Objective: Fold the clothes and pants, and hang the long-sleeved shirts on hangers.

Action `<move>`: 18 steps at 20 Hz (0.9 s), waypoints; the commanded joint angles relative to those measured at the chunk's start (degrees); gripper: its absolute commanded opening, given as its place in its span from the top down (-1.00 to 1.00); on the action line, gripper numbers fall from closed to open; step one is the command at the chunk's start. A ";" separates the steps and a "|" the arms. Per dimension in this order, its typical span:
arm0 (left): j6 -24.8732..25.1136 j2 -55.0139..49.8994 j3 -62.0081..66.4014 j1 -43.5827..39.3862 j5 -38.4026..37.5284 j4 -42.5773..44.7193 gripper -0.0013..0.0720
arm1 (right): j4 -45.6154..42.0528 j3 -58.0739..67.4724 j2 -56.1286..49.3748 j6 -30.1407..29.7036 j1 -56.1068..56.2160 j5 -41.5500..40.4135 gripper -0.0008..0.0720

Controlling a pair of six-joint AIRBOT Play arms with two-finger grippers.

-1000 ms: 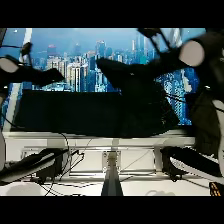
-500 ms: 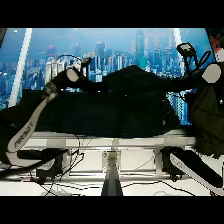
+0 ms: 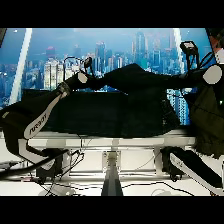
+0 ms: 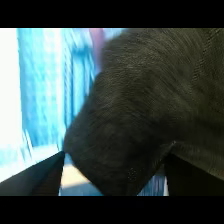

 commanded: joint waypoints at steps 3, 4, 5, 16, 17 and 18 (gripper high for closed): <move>-0.11 -0.46 0.33 0.83 9.03 -3.15 0.70 | 0.31 -0.04 0.02 0.00 -0.04 -1.22 0.91; 0.26 -0.39 0.72 1.29 8.98 -2.67 0.90 | 0.31 -0.04 0.02 0.00 -0.04 -1.81 0.91; 1.79 -0.15 1.36 1.75 8.74 -2.27 0.90 | 0.31 -0.04 0.02 0.00 -0.04 -2.34 0.91; 21.75 30.18 5.18 13.57 -17.18 16.50 0.91 | 8.48 -0.02 0.09 -6.64 0.07 -7.17 0.91; 21.73 33.94 5.18 14.62 -21.57 19.45 0.91 | 11.45 0.04 0.09 -9.42 0.07 -5.73 0.91; 21.73 37.86 5.18 15.82 -26.40 22.49 0.91 | 14.73 0.33 0.09 -13.11 0.07 -2.71 0.91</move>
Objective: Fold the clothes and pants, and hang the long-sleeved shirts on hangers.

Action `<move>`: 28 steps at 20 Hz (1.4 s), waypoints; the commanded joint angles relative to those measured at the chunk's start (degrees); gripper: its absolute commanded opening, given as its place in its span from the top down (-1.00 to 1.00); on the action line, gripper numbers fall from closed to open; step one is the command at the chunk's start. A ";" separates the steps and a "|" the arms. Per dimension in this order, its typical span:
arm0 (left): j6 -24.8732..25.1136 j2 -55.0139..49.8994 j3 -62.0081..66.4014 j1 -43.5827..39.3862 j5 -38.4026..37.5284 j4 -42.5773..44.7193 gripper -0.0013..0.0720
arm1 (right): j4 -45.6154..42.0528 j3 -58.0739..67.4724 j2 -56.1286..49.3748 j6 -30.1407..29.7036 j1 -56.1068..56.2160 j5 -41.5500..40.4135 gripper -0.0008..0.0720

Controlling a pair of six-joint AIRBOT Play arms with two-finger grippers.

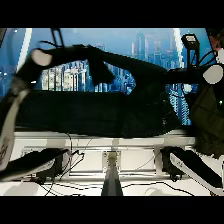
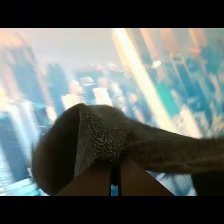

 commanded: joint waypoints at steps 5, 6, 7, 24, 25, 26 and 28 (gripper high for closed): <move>-0.33 18.51 0.17 7.56 -24.24 24.90 0.92 | 15.15 1.03 -0.33 -15.82 0.04 9.05 0.91; -0.28 16.70 0.15 7.82 -23.78 27.45 0.92 | 15.13 1.01 -1.05 -16.31 0.04 5.16 0.91; -0.24 13.57 0.15 7.80 -23.32 28.76 0.91 | 15.21 0.98 -2.36 -16.31 0.04 0.96 0.91; -4.59 -16.96 0.20 8.20 20.00 29.27 0.90 | 17.90 1.03 -25.55 -7.21 -25.68 -9.33 -0.28; -4.61 -16.96 0.20 7.98 19.98 29.24 0.90 | 18.12 1.03 -27.04 -7.30 -28.06 -4.72 -0.35; -4.61 -16.96 0.20 7.80 20.00 29.24 0.90 | 18.27 1.03 -28.79 -7.32 -29.64 -1.07 -0.44; -4.63 -16.98 0.20 7.52 19.98 29.24 0.90 | 18.73 1.03 -32.68 -8.04 -30.49 2.89 -0.64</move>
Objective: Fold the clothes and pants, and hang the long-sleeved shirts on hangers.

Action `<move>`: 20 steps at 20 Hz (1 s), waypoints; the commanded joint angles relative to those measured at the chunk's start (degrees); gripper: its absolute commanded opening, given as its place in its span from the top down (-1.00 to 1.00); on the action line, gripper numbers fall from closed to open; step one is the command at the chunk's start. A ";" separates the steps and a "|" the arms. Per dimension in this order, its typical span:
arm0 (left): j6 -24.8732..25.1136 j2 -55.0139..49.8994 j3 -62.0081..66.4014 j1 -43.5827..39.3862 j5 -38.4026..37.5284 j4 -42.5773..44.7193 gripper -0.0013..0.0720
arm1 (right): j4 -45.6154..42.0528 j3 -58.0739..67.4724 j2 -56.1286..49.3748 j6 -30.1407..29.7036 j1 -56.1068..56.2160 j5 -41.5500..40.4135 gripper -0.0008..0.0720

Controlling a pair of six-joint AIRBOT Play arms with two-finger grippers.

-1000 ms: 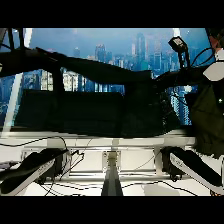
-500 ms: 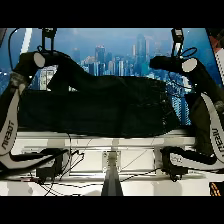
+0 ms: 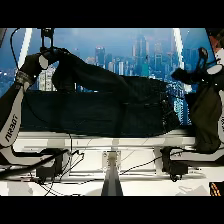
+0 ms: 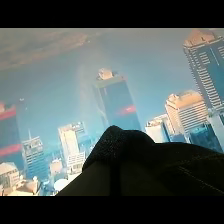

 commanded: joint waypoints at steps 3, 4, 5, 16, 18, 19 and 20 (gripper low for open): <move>0.00 -0.13 0.04 -0.46 0.66 0.15 0.90 | 9.11 0.02 -9.29 -4.33 -2.03 9.94 -0.65; 0.00 -0.13 0.04 -0.46 0.66 0.15 0.90 | 11.34 0.00 -10.67 -4.92 -0.96 8.44 -0.64; 0.00 -0.15 0.04 -0.46 0.66 0.15 0.90 | 12.22 0.00 -11.87 -4.81 0.31 6.12 -0.64; 0.00 -0.22 0.04 -0.44 0.66 0.15 0.90 | 10.62 6.86 -7.78 -9.92 4.07 1.29 0.91; 0.00 -0.24 0.04 -0.44 0.66 0.15 0.90 | 1.84 8.39 -3.02 -5.11 1.38 -0.83 0.91; 0.02 -0.24 0.04 -0.55 0.52 0.13 0.81 | -2.25 8.57 -0.46 -3.19 -0.28 -1.90 0.91; 0.02 -0.24 0.04 -0.87 -0.20 0.15 0.00 | -4.96 8.59 1.51 -2.10 -1.90 -2.62 0.91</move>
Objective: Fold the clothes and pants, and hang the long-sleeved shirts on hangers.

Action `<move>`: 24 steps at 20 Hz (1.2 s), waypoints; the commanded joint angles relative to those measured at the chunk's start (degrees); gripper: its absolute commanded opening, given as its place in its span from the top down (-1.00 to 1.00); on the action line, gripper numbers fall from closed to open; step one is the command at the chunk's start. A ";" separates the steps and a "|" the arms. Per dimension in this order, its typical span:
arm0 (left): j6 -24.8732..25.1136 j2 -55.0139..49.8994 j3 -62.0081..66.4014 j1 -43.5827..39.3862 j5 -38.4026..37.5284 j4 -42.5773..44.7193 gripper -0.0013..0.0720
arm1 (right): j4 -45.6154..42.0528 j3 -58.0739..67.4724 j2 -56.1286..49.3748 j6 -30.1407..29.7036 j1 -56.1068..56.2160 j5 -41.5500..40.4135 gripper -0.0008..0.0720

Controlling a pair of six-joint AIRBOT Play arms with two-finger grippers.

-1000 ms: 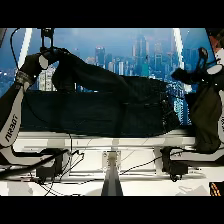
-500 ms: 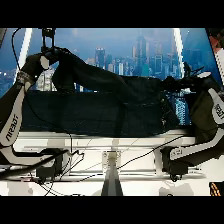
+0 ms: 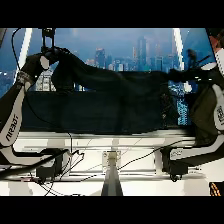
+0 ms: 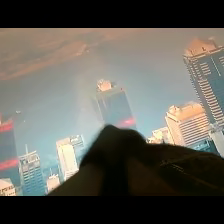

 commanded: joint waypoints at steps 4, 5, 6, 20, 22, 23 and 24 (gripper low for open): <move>-5.49 -0.04 0.04 -0.61 -11.78 -2.12 -0.96 | -11.32 1.42 8.31 4.90 -9.20 -1.40 0.91; -6.67 -0.04 0.04 -0.02 -15.98 -2.14 -0.96 | -11.43 1.42 8.22 4.90 -10.32 -0.31 0.91; -7.85 -0.04 0.04 0.87 -20.79 -2.12 -0.96 | -11.72 1.40 8.22 4.90 -11.13 0.48 0.91; 1.81 -10.67 0.04 4.94 -18.12 -31.58 -0.73 | -11.30 1.40 8.15 4.90 -12.20 1.84 0.91; 1.79 -10.95 0.04 4.66 -15.41 -31.67 -0.45 | -11.30 1.40 8.17 4.90 -12.20 2.03 0.91; 1.81 -10.95 0.04 4.66 -14.93 -31.80 -0.22 | -11.30 1.40 8.17 4.90 -12.20 2.05 0.91; 1.81 -10.95 0.04 4.68 -14.95 -31.78 -0.10 | -11.32 1.40 8.17 4.90 -12.20 2.05 0.91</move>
